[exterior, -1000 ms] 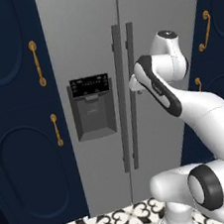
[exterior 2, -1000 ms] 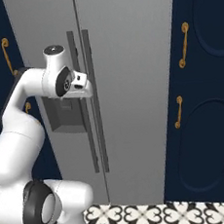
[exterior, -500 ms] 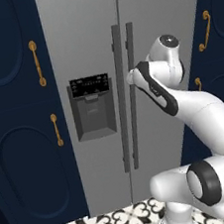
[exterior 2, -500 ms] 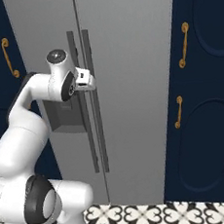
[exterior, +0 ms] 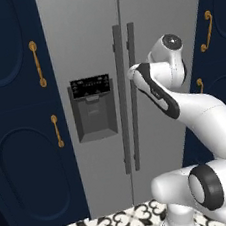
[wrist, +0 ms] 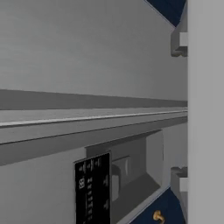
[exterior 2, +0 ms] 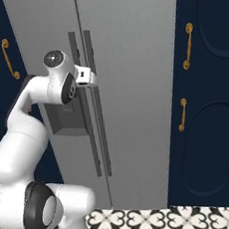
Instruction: Take the strawberry from the fridge and place it on top of the pancake, located on the dining counter.
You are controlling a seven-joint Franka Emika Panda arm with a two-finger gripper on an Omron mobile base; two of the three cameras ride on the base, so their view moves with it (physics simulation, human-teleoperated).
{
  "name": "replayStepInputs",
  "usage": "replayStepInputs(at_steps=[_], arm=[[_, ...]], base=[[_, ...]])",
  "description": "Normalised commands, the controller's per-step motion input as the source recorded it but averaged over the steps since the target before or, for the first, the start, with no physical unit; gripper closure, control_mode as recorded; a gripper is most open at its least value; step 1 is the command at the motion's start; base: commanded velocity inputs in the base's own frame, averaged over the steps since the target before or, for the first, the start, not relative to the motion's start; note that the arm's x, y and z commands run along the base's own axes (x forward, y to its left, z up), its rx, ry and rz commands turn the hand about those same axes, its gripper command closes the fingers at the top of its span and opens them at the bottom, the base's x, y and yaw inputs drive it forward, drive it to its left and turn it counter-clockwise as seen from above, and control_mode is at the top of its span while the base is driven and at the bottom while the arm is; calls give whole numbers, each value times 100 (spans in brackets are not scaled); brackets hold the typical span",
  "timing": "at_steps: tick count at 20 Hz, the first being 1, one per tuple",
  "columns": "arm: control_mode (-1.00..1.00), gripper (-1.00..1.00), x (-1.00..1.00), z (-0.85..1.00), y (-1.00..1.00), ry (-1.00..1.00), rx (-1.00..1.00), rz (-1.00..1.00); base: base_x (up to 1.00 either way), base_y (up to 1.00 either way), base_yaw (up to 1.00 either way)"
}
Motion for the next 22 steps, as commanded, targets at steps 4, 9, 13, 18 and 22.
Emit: replayStepInputs(at_steps=[4,9,13,18,22], arm=[[-100,-100,21,0,-7,-13,0,0],[-100,-100,23,0,2,-8,0,0],[-100,-100,25,0,5,-4,0,0],[-100,-100,43,0,-1,0,0,0],[-100,-100,38,0,-5,0,0,0]], base=[[0,0,0],[0,0,0],[0,0,0],[0,0,0],[0,0,0]])
